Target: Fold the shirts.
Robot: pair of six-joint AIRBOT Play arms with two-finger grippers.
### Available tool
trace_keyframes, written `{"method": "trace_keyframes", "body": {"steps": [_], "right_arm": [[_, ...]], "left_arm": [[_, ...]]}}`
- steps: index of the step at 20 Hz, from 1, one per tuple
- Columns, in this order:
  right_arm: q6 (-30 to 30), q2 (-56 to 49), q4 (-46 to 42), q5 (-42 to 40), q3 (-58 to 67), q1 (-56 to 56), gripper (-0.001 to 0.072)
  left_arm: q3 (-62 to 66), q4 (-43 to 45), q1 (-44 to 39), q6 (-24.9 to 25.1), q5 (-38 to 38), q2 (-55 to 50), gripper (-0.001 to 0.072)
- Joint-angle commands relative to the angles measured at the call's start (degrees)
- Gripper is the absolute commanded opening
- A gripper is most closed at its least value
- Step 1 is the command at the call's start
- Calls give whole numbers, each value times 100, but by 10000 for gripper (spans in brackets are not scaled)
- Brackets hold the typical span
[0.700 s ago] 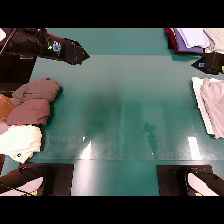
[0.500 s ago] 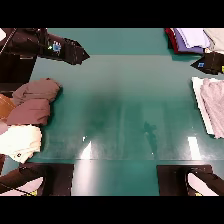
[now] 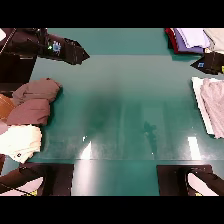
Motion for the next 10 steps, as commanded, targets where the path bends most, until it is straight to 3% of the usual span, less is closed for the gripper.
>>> {"method": "trace_keyframes", "body": {"steps": [1,2,3,4,5,8,10], "right_arm": [[2,4,0,7,2,7,17],[2,2,0,4,2,7,17],[2,2,-2,4,2,7,17],[2,4,0,13,2,7,17],[2,4,0,42,2,7,17],[2,2,4,46,2,7,17],[2,4,2,48,2,7,17]], "left_arm": [[2,44,22,234,470,-7,26],[2,315,22,520,553,-7,28],[2,868,22,588,555,-9,206],[0,1539,22,393,511,-15,469],[0,2404,22,39,448,-46,562],[-208,4684,111,-787,164,-201,562],[-573,4680,616,-1161,162,-339,562]]}}
